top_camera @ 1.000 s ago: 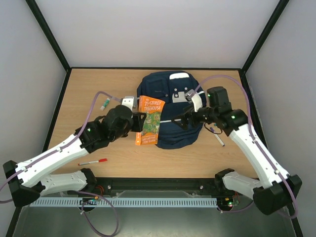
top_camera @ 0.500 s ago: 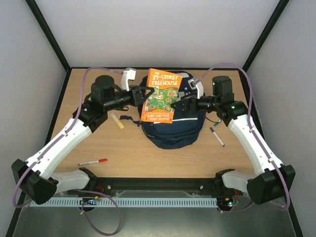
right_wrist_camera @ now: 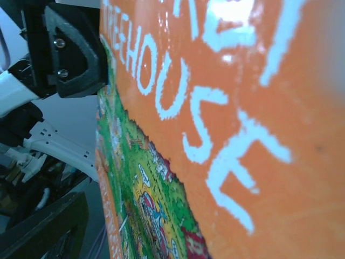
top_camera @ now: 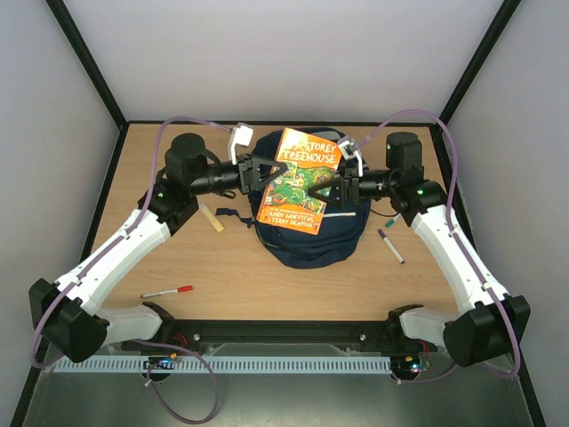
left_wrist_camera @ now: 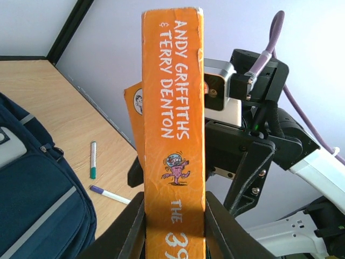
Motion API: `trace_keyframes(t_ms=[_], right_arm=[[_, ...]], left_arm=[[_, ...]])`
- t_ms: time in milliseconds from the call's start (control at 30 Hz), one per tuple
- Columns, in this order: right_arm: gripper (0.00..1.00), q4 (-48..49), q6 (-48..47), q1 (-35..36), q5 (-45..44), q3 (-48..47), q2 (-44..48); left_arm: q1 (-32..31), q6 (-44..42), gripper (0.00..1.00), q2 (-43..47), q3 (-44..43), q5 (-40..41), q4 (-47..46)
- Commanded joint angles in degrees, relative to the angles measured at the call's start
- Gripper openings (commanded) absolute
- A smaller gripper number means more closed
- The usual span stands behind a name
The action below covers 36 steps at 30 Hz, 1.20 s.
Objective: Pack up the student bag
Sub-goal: Pick up the book from the center of the board.
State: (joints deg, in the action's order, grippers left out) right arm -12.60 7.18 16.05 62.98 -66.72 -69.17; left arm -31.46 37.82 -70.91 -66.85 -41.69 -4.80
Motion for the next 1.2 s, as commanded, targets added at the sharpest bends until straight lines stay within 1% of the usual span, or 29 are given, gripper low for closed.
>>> trace_keyframes(t_ms=[0,133,267,367,467,567,600,633,733,833,900,933,967,1000,1033,1067,1100,1167], right_arm=[[0.82,-1.9,0.1,0.5,7.2,-1.8,1.4],[0.75,-3.0,1.4,0.5,6.4,-2.7,1.8],[0.72,-2.8,4.4,0.5,2.9,-3.8,2.1],[0.64,-1.4,7.7,0.5,0.5,-4.2,2.4],[0.57,0.4,10.3,0.5,0.3,-4.1,2.5],[0.46,1.6,11.1,0.5,-0.6,-3.7,2.5],[0.44,1.8,11.3,0.5,-0.7,-3.6,2.6],[0.38,2.4,11.9,0.5,-0.4,-3.4,2.9],[0.28,2.7,12.2,0.5,-0.5,-3.5,3.1],[0.15,2.9,12.4,0.5,-1.0,-3.8,3.1],[0.11,2.6,12.1,0.5,-2.0,-4.0,3.1],[0.07,2.3,12.0,0.5,-2.6,-4.1,3.1],[0.06,2.1,11.7,0.5,-3.0,-4.2,3.1],[0.06,1.8,11.5,0.5,-3.3,-4.3,3.1],[0.05,1.6,11.3,0.5,-3.7,-4.4,3.1],[0.05,1.4,11.0,0.5,-4.1,-4.6,3.0],[0.05,1.1,10.7,0.5,-4.5,-4.7,2.9],[0.04,0.8,10.3,0.5,-4.8,-5.2,2.7]], left_arm=[[1.2,0.0,0.02,0.7,0.6,0.8,-5.9],[2.0,-1.7,0.02,0.9,0.6,2.0,-3.5],[2.6,-1.8,0.02,1.5,1.7,3.1,-3.3],[2.7,-1.6,0.02,2.0,2.6,3.8,-3.5],[2.7,-1.2,0.02,2.3,3.4,4.1,-4.0],[2.7,-1.0,0.02,2.2,3.9,4.4,-4.1],[2.7,-1.0,0.02,2.3,4.0,4.5,-4.1],[2.7,-1.0,0.02,2.4,4.5,4.8,-4.3],[2.7,-1.0,0.02,2.3,5.1,4.7,-4.3],[2.7,-0.9,0.02,2.1,5.4,4.5,-4.4],[2.7,-1.0,0.02,2.0,5.6,4.4,-4.3],[2.7,-1.1,0.05,2.1,5.7,4.1,-4.4],[2.7,-1.3,0.16,2.0,5.7,3.5,-4.3],[2.7,-1.4,0.35,1.7,5.7,2.7,-4.2],[2.7,-1.5,0.49,1.3,5.7,1.7,-3.9],[2.7,-1.5,0.58,0.8,5.8,-0.2,-3.9],[2.6,-1.4,0.64,0.2,5.7,-2.3,-3.9],[2.4,-1.0,0.68,-1.1,5.7,-5.8,-3.6]])
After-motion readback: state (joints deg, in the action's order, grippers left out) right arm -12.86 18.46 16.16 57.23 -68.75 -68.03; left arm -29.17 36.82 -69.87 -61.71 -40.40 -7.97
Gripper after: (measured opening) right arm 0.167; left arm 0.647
